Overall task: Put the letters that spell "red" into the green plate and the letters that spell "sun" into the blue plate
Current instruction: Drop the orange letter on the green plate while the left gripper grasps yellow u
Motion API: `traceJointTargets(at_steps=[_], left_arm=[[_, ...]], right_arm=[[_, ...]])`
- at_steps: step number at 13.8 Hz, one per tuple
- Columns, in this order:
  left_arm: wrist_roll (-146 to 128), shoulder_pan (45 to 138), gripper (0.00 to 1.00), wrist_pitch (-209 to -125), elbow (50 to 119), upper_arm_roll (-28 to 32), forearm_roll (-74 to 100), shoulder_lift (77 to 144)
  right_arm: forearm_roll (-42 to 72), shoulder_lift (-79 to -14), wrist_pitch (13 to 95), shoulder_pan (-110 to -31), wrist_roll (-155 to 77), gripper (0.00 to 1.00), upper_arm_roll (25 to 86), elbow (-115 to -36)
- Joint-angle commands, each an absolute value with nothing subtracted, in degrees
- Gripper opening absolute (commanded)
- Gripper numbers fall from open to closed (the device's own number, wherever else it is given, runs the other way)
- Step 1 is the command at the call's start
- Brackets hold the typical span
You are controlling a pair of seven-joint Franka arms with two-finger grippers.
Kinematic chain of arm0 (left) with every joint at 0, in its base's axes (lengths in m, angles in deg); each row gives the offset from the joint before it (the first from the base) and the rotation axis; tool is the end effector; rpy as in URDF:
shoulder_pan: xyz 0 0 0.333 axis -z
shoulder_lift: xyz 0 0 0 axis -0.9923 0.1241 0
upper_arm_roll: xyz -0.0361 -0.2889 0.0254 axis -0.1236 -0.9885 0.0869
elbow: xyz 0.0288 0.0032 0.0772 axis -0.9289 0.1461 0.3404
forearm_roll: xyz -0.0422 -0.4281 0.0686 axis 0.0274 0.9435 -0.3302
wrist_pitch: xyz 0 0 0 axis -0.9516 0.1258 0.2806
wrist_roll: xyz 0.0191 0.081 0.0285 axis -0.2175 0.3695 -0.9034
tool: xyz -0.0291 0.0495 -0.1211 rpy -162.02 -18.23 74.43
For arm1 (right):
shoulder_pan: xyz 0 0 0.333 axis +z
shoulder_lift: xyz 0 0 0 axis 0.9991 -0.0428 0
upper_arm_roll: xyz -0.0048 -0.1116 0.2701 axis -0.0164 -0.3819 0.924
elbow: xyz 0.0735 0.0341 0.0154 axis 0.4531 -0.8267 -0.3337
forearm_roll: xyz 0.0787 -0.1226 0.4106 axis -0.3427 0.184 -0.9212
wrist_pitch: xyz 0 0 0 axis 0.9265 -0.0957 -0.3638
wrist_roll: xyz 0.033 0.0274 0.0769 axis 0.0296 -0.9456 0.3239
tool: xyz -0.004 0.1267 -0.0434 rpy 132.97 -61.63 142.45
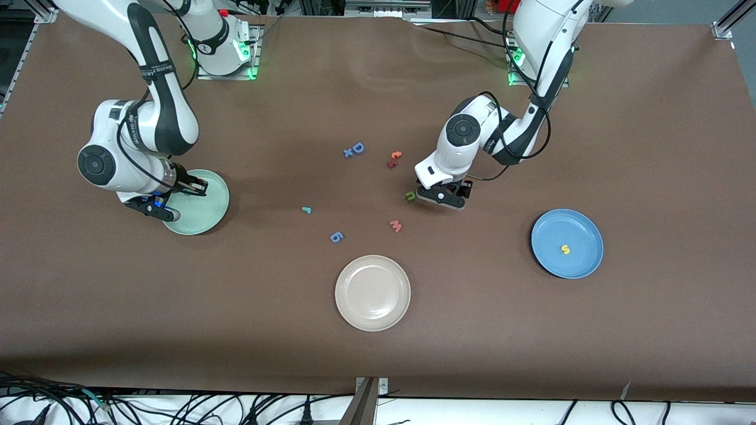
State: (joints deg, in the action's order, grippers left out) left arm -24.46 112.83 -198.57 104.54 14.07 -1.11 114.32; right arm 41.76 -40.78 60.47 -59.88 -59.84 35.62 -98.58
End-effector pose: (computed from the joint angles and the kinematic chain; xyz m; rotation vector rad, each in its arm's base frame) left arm 0.4772 -0.3512 0.0894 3.1051 -0.4690 -0.0145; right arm 0.5508 0.0245 0.1676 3.0154 -0.5222 -0.4442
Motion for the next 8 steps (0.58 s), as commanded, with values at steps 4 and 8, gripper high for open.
traceJointTargets(at_steps=[4,8], left_arm=[[-25.92,112.76,0.77,-200.51,104.28,14.27,-3.62,115.51],[-26.01,112.76,0.43,-200.78,104.28,14.27,-3.62,115.51]], right_arm=[[40.68,-42.25,66.21,-60.48,-56.57,0.36,35.57,-102.11],[40.59,-40.41,64.71,-60.39,-58.15,0.96,35.74,-101.32]])
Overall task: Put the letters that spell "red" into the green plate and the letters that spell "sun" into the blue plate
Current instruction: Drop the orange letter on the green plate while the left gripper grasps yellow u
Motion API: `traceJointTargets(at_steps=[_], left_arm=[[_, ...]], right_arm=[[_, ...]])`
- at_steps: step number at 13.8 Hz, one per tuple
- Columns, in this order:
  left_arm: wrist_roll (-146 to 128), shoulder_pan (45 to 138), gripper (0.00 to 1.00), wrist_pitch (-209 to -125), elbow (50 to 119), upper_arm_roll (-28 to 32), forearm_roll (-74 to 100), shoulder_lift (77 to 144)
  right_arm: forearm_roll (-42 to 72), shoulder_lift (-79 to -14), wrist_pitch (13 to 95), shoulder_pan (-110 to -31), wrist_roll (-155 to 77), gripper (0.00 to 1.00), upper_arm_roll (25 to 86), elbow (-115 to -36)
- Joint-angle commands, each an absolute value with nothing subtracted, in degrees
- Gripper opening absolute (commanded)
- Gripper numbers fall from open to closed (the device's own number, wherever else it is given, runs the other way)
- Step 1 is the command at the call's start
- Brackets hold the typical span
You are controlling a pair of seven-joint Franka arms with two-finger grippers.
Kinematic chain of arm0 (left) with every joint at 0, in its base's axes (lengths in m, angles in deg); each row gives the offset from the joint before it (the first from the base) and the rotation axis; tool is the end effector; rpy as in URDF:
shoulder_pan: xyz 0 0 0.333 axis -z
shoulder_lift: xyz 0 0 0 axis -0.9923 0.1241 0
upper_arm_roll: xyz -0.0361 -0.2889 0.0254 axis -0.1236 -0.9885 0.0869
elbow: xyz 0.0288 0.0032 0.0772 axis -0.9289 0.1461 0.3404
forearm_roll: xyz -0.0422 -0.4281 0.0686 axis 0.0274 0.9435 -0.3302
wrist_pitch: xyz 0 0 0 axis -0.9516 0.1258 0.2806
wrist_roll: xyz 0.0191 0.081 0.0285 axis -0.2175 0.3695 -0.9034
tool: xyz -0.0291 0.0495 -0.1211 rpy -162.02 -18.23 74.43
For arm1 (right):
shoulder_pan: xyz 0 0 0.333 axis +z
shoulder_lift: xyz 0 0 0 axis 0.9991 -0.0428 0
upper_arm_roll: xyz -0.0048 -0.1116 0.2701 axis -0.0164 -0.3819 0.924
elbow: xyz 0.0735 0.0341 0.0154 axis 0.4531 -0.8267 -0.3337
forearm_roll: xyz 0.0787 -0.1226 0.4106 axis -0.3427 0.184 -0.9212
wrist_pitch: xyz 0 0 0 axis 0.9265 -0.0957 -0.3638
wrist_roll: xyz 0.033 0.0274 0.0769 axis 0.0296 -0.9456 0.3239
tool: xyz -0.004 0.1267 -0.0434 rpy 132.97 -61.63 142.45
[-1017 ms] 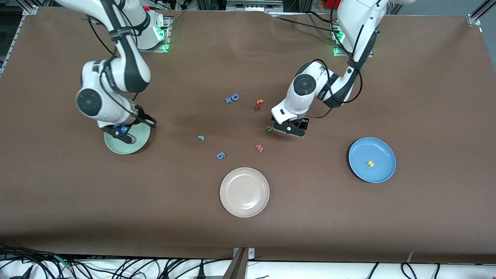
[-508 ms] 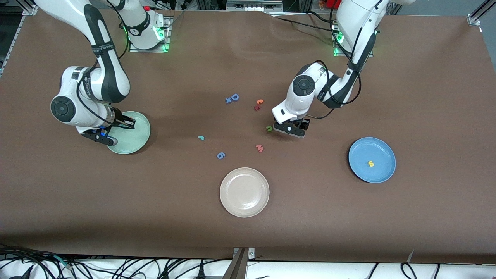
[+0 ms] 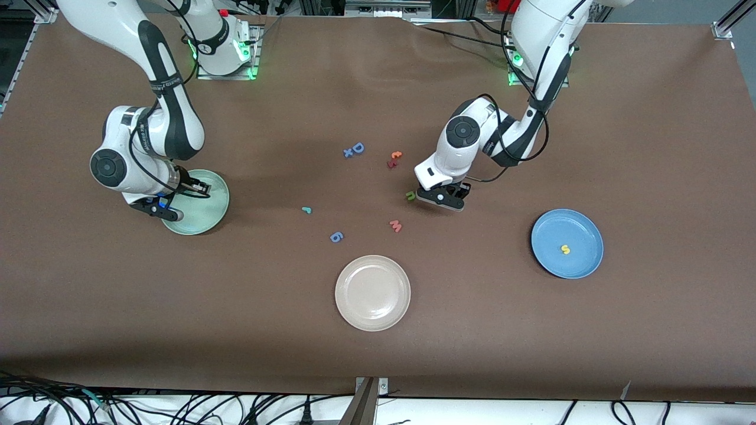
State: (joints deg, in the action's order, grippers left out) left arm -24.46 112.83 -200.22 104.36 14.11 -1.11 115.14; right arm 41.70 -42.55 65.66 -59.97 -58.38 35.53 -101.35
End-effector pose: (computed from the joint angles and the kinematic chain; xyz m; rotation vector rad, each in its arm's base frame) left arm 0.4786 -0.3523 0.0847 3.0948 -0.4661 0.0080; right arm 0.5391 0.0155 0.1387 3.0074 -0.4989 -0.4142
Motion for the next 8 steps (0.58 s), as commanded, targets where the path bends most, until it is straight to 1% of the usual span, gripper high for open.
traceJointTargets(at_steps=[1,3,5,8], left_arm=[[-26.01,112.76,0.39,-200.78,104.19,14.27,-3.62,115.51],[-26.01,112.76,0.37,-200.78,104.19,14.36,-3.62,115.51],[-26.01,112.76,0.28,-200.87,104.10,14.44,-3.62,115.69],[-25.92,112.67,0.21,-200.87,104.01,14.62,-3.62,115.77]], right_arm=[[40.59,-39.88,64.62,-60.13,-60.33,0.96,36.18,-100.80],[40.59,-39.61,64.62,-59.86,-67.52,0.96,39.94,-98.78],[40.50,-40.40,64.71,-59.95,-75.08,0.95,43.81,-95.36],[35.69,-43.56,65.76,-59.86,-83.00,0.95,48.82,-89.91]])
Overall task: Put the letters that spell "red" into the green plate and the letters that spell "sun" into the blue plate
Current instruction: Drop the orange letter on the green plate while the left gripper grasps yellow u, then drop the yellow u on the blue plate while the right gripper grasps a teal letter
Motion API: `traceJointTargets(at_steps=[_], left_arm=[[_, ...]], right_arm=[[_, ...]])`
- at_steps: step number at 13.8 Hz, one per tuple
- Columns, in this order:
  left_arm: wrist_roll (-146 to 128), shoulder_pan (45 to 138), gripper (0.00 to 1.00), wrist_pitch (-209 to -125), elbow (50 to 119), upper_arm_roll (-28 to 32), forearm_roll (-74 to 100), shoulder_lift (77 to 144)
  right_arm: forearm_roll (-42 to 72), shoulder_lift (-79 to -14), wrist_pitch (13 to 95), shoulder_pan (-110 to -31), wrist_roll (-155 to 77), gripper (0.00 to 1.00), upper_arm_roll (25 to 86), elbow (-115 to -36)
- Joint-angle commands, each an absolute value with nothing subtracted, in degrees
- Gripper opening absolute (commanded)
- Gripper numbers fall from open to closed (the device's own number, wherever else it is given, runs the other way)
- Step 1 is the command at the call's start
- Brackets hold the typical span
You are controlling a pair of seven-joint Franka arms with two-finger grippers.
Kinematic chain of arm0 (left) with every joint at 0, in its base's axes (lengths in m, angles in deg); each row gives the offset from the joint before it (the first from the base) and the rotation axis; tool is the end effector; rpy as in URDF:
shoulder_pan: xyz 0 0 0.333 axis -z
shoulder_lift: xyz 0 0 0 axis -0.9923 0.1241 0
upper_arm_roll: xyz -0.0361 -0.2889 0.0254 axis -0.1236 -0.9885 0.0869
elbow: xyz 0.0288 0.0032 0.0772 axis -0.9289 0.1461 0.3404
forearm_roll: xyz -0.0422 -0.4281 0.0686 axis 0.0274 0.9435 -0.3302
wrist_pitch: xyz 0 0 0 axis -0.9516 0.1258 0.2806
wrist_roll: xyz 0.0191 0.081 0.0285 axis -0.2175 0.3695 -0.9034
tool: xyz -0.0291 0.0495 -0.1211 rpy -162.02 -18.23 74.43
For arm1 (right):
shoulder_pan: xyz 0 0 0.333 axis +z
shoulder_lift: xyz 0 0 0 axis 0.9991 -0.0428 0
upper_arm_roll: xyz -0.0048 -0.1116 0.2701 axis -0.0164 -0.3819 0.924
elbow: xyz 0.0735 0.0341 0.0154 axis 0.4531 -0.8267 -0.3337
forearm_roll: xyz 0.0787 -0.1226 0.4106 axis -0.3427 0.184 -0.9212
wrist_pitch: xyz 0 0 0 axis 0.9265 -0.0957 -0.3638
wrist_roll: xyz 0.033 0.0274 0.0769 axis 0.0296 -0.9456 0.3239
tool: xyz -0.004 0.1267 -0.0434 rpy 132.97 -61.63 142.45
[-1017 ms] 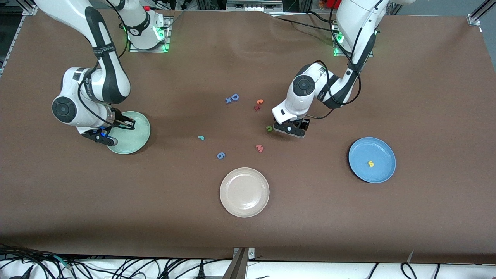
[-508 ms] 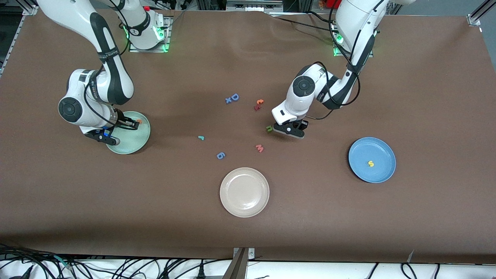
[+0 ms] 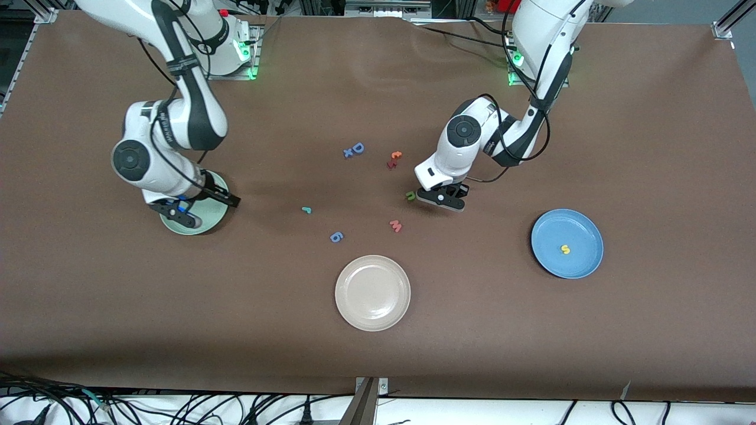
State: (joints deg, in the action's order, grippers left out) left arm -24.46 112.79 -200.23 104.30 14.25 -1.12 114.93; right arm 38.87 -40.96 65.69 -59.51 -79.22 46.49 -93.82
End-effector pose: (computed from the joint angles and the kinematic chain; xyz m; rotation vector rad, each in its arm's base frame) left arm 0.4809 -0.3514 0.0872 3.0948 -0.4618 0.0159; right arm 0.5765 0.1498 0.1935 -3.0073 0.7878 0.2615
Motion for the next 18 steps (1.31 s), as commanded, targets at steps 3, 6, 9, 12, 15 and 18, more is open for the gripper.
traceJointTargets(at_steps=[3,6,9,12,15,18], left_arm=[[-25.57,111.35,0.15,-200.43,102.96,14.80,-3.71,115.60],[-23.48,109.08,0.10,-199.47,102.52,14.88,-3.71,114.64],[-15.66,105.21,0.10,-191.93,98.66,14.71,-3.62,113.41],[-12.66,101.87,0.10,-188.75,98.12,14.88,-3.71,112.35],[-2.93,95.98,0.10,-187.69,98.04,14.71,-3.62,111.29],[3.07,91.67,0.10,-186.55,97.86,14.71,-3.62,110.85]], right_arm=[[34.53,-47.68,71.97,-58.12,-89.86,0.95,51.73,-87.78],[34.53,-52.61,81.29,-54.07,-94.79,0.94,51.74,-87.70],[34.61,-55.43,85.45,-51.52,-97.00,0.94,51.74,-86.73],[34.79,-56.31,86.68,-50.46,-97.00,0.94,51.74,-86.73],[34.62,-57.28,86.68,-48.97,-97.00,0.91,51.74,-86.82],[34.61,-57.81,86.51,-48.00,-97.18,0.90,51.74,-87.08]])
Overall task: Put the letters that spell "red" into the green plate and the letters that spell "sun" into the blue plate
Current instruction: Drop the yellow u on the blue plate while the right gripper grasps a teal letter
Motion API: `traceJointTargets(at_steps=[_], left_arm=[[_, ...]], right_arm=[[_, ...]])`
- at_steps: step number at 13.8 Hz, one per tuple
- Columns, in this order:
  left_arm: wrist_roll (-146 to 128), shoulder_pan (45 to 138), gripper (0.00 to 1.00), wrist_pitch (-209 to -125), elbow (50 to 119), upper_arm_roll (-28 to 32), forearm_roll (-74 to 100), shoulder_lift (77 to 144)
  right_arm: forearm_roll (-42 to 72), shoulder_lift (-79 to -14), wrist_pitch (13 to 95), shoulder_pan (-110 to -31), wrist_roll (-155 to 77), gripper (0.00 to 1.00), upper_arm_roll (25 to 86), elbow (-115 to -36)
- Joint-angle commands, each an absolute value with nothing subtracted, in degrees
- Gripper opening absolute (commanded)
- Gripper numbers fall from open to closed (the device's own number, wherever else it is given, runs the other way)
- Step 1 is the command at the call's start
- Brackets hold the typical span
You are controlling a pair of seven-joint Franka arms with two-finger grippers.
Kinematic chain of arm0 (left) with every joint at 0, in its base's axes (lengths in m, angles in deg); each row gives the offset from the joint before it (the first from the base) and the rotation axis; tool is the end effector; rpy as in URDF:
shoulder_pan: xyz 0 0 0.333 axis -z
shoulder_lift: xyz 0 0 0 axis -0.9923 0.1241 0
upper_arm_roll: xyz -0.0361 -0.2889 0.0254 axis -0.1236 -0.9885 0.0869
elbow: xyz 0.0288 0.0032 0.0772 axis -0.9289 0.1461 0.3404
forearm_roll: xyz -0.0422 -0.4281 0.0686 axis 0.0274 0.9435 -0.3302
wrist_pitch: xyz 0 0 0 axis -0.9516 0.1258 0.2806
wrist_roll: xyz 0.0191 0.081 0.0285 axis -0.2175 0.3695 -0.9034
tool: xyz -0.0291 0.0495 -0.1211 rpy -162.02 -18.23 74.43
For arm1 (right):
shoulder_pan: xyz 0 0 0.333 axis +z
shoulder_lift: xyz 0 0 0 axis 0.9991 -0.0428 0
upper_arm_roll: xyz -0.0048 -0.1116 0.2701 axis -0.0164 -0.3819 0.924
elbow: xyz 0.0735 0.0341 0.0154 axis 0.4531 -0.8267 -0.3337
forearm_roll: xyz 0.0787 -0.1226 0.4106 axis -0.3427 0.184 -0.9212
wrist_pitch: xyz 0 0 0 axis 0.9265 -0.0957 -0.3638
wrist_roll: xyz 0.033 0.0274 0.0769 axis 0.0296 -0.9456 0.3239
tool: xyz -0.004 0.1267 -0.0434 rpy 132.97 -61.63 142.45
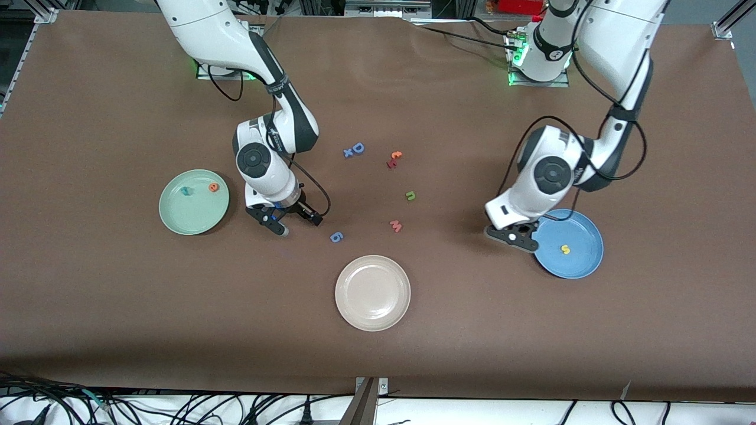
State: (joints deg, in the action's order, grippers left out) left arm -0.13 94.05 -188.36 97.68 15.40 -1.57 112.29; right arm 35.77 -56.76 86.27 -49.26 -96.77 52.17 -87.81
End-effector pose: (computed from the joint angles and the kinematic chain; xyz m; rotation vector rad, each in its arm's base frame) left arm 0.6045 -0.1698 0.1430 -3.0579 0.5814 0.0451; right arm 0.5541 0.3107 0.0936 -2.9226 0.9099 0.0209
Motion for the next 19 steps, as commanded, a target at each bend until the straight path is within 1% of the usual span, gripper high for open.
traceJointTargets(at_steps=[1,3,6,7,8,10,11,12,17,19], left_arm=[[5.26,90.36,0.10,-186.54,97.60,14.71,-3.62,110.59],[11.31,87.63,0.10,-186.28,96.37,14.71,-3.62,110.50],[19.40,83.76,0.10,-185.14,94.44,14.71,-3.62,110.85],[21.78,82.97,0.10,-185.14,94.00,14.71,-3.62,111.20],[23.46,82.26,0.15,-185.14,92.86,14.71,-3.62,111.90],[24.26,81.56,0.44,-184.96,92.33,14.80,-3.62,112.69],[24.35,81.38,0.83,-184.96,92.24,14.80,-3.53,112.96],[24.44,80.68,1.00,-184.96,92.24,14.71,-3.62,113.05],[22.60,81.29,1.00,-184.87,92.32,14.01,-2.57,112.96],[15.51,81.29,1.00,-184.79,92.50,11.65,-1.87,112.96]], right_arm=[[34.61,-57.89,86.33,-47.65,-97.09,0.87,51.74,-87.25],[34.70,-57.81,86.16,-47.56,-97.09,0.76,51.65,-87.78],[34.79,-57.72,86.16,-47.56,-96.56,0.54,51.30,-88.48],[34.88,-57.63,86.16,-47.64,-96.47,0.53,51.21,-88.49],[34.88,-57.63,86.07,-47.73,-96.47,0.52,50.86,-88.49],[34.97,-57.63,86.07,-47.73,-96.30,0.38,50.68,-88.57],[34.88,-57.63,86.07,-47.73,-96.30,0.31,50.60,-88.75],[34.97,-57.63,86.07,-47.73,-96.30,0.28,50.59,-88.84],[34.88,-56.93,84.32,-47.73,-96.21,0.28,49.89,-88.75],[35.14,-54.74,79.68,-47.73,-95.43,0.28,47.80,-88.23]])
